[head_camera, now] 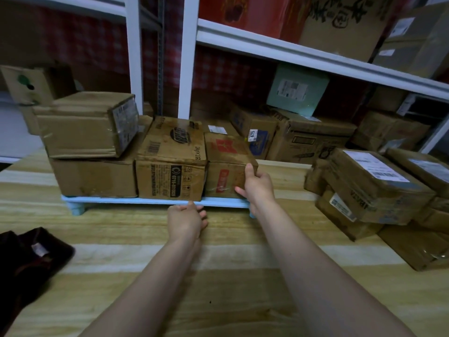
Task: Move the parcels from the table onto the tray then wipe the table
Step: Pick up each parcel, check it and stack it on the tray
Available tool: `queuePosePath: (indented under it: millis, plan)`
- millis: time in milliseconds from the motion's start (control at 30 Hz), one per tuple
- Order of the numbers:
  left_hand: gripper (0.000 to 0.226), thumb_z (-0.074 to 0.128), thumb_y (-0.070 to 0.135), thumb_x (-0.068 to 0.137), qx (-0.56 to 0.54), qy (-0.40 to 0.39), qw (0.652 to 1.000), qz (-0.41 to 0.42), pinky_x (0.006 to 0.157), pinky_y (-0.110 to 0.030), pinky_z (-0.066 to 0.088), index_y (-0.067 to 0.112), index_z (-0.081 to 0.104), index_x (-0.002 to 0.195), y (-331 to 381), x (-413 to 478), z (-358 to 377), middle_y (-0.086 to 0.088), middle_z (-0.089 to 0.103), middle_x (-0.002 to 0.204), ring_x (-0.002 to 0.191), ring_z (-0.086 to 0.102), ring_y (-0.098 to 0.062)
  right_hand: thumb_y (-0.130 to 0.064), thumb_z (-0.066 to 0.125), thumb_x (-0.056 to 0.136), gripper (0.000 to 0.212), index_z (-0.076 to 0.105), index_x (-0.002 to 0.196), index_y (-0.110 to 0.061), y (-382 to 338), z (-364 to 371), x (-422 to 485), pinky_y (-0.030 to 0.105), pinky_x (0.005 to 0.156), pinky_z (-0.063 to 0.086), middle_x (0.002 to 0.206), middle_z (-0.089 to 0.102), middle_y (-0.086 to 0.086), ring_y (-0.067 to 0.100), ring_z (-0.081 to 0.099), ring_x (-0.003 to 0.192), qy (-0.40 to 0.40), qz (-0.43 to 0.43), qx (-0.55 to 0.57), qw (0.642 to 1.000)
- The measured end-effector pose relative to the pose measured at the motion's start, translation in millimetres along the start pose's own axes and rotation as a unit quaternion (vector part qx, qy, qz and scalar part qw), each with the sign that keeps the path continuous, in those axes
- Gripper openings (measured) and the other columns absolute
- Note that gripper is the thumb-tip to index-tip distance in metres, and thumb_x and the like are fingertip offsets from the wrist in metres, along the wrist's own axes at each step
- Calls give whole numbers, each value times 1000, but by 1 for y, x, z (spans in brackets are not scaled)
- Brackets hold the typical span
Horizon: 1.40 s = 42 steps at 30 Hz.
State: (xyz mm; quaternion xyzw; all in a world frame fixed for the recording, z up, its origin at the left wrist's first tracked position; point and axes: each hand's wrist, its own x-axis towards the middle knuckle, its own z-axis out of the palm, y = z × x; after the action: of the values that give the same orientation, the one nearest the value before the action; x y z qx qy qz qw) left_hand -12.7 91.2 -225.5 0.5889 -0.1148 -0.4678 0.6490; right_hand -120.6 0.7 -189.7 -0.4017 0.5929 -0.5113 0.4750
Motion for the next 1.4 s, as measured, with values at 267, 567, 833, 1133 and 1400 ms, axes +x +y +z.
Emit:
queuePosePath:
  millis: [267, 567, 833, 1133, 1400]
  plan:
    - [18, 46, 10, 98, 38, 12, 999, 1, 74, -34, 53, 5, 58, 85, -5, 0, 2, -8, 58, 74, 67, 56, -21, -35, 59, 97, 49, 46, 140, -17, 7, -15, -3, 43, 103, 51, 141, 52, 7, 29, 60, 119, 39, -25, -7, 999]
    - [57, 58, 21, 88, 284, -73, 954, 61, 103, -39, 43, 13, 42, 143, -41, -57, 59, -13, 51, 139, 122, 52, -33, -34, 66, 92, 25, 47, 100, -20, 11, -144, -1, 50, 91, 56, 98, 61, 4, 28, 65, 94, 263, -12, 148, 953]
    - [69, 52, 60, 87, 716, -233, 629, 193, 113, -48, 25, 24, 36, 144, -69, -104, 104, -12, 31, 150, 137, 26, -36, -65, 72, 74, 84, 36, 130, -15, -20, -238, -5, 51, 97, 51, 138, 50, 14, 34, 57, 116, 297, 55, 200, 932]
    - [79, 57, 66, 80, 785, -255, 526, 206, 112, -56, 23, 24, 36, 144, -72, -108, 104, -16, 27, 150, 137, 22, -39, -58, 82, 66, 95, 37, 141, -22, -52, -256, 5, 59, 94, 45, 136, 57, 6, 35, 58, 117, 196, 133, 212, 948]
    - [75, 53, 67, 82, 728, -276, 590, 214, 116, -48, 22, 32, 36, 146, -66, -105, 91, -9, 29, 154, 142, 22, -33, -57, 68, 83, 51, 58, 116, -19, -25, -250, -39, 43, 80, 59, 121, 67, 9, 23, 69, 96, 132, 24, 263, 955]
